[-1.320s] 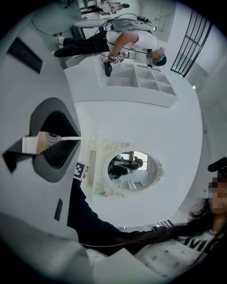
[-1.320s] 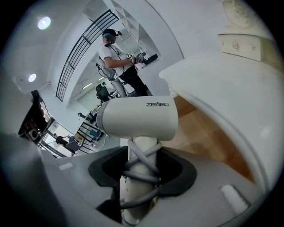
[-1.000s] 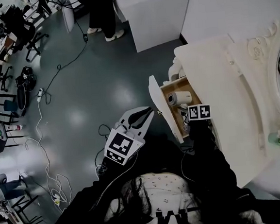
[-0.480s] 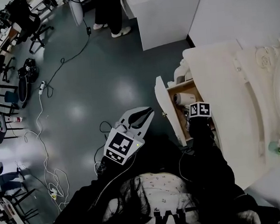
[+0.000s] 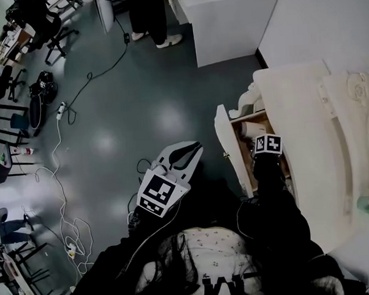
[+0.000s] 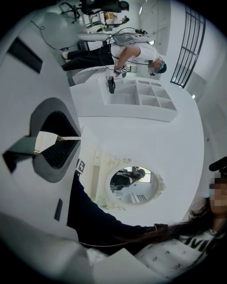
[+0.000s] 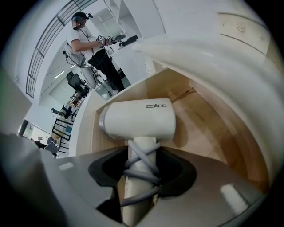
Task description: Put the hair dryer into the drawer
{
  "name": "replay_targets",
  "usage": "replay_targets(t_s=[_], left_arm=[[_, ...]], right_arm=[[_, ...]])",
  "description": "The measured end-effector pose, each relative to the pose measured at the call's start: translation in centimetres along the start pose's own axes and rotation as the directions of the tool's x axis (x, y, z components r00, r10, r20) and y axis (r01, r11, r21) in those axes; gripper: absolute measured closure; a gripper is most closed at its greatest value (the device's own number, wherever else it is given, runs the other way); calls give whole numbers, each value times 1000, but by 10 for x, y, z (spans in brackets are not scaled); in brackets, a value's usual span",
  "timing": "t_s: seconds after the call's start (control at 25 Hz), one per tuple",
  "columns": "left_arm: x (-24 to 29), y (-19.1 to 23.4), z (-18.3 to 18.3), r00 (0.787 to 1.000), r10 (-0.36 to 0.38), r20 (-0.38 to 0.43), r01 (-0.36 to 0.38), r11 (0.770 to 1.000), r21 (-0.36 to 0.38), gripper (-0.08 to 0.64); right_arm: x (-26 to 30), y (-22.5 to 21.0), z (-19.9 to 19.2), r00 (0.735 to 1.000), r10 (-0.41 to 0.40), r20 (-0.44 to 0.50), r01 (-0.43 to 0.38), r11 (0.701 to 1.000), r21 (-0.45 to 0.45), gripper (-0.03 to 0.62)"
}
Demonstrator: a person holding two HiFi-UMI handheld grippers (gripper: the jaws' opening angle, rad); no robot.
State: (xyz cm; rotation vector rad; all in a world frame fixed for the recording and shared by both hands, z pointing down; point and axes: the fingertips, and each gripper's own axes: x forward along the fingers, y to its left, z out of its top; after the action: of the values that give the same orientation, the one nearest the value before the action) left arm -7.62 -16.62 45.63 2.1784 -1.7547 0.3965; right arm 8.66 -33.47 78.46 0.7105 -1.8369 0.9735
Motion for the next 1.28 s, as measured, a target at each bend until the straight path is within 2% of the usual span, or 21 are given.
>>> replay_targets(t_s=[0.32,0.48,0.76,0.88,1.0,1.28], left_arm=[[-6,20,-5,1000,27,-16,-27,1000,-6,558],[-9,28,-6,999,24,-25,-24,1000,-6,558],[-6,38,-10,999,10,-43,-11,1000,-5,558],[-1,38,-9,999,-13,-42,13,1000,2,558],[2,38,-6,999,-38,-39,39,999,9,558],[10,33,0,994,-103,-30,104,994,33,558]], right_arm=[[18,-5,-1,999,-46,-15,46,999,-25,385],[25,-3,-8,998,-64,-15,64,998,-4,385],[28,-1,-9,995,-99,8,99,994,-36,382],[28,2,-11,997,-77,8,78,996,-32,368],[24,6,-9,999,-39,29,39,999,8,322],[-15,6,3,990,-24,142,17,999,50,322]])
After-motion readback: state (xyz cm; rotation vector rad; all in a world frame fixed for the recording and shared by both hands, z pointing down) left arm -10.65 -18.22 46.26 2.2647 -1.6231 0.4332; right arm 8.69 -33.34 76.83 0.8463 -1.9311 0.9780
